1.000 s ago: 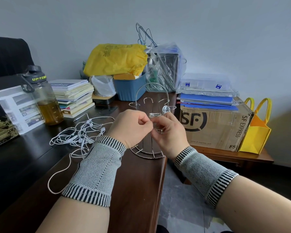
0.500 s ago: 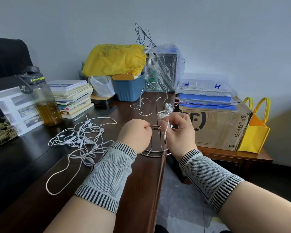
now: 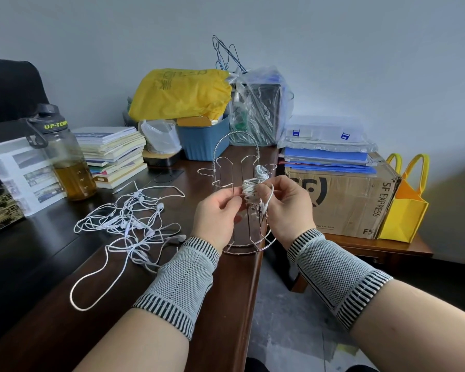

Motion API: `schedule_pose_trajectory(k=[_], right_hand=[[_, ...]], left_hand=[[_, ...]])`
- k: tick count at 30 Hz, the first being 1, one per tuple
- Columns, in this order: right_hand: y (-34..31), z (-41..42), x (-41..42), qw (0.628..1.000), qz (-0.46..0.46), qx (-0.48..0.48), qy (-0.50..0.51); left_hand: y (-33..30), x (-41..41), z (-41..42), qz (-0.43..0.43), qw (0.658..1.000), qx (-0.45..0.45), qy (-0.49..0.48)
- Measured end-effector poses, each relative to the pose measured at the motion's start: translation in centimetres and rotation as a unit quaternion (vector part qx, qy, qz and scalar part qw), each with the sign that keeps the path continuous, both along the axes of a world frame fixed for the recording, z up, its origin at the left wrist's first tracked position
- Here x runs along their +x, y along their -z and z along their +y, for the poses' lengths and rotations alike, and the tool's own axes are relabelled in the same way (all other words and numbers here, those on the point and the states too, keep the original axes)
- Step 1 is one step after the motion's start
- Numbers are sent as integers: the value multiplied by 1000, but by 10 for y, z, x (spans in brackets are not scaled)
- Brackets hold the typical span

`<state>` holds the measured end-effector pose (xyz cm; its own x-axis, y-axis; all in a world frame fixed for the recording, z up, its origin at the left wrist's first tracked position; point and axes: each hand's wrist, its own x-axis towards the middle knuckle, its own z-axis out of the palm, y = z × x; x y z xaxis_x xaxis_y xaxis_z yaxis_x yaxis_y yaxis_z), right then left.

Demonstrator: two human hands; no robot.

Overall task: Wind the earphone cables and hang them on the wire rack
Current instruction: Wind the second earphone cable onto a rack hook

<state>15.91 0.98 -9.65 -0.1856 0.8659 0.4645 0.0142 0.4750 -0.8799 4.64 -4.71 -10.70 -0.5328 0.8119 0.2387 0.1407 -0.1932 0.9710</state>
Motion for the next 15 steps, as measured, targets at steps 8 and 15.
schedule_pose_trajectory(k=[8,15], right_hand=[[-2,-5,-1,1000,-10,8,-7],[-5,-8,-1,1000,8,-23,-17]], left_hand=[[-4,2,-3,-75,997,17,26],[-4,6,0,-98,994,45,10]])
